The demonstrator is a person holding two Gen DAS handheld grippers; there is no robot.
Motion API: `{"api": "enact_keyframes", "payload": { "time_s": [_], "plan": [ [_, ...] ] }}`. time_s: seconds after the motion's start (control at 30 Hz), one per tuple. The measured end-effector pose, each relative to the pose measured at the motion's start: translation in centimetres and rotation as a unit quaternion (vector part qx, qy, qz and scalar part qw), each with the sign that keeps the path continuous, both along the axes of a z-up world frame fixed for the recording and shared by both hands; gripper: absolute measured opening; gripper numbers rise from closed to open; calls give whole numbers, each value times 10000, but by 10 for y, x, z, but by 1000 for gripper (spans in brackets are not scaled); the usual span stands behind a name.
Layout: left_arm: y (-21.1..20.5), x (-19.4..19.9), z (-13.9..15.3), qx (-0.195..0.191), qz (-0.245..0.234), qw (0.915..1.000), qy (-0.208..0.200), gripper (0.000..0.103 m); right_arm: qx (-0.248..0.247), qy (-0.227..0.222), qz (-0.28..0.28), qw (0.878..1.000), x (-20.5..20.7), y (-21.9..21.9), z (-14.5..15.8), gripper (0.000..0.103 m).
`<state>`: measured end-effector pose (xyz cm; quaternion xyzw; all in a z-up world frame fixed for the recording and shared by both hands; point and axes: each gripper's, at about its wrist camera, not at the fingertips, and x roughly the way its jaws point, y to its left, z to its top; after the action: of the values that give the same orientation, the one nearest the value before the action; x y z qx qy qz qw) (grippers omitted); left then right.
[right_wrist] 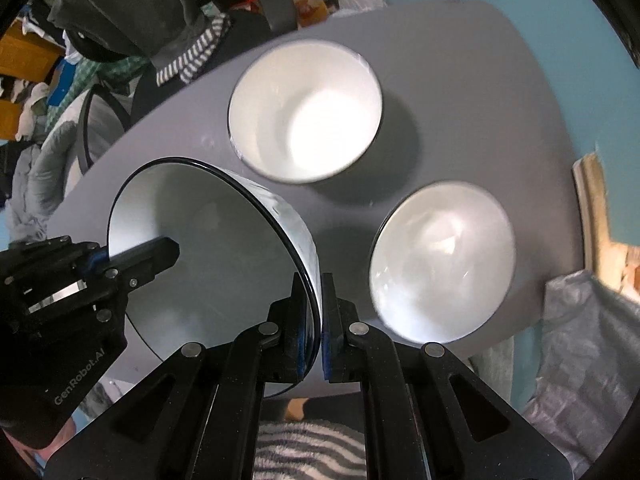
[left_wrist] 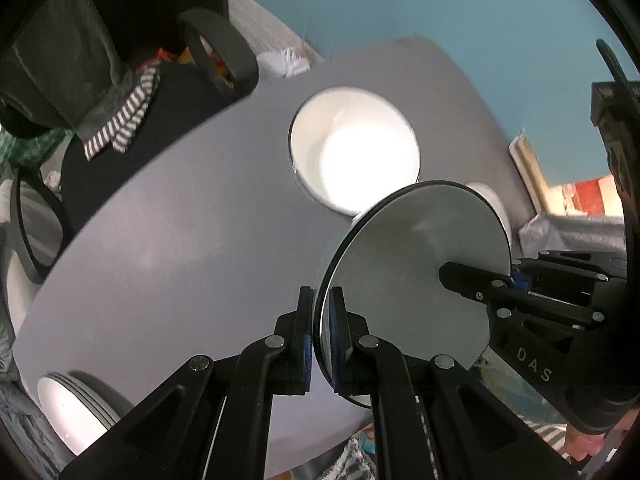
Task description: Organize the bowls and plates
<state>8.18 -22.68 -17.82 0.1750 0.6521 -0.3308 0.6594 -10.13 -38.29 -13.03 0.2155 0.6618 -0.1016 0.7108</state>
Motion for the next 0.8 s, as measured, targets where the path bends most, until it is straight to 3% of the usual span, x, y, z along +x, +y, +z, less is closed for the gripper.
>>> {"api": "enact_keyframes", "payload": {
  "time_s": [0.4, 0.8],
  "plan": [
    [-43, 30, 6, -61, 244, 9997, -80, 7, -200, -54, 144, 9997, 31, -23, 11, 6],
    [-56, 54, -23, 118, 570, 9981, 174, 7, -106, 165, 354, 9992, 64, -45, -9, 6]
  ]
}}
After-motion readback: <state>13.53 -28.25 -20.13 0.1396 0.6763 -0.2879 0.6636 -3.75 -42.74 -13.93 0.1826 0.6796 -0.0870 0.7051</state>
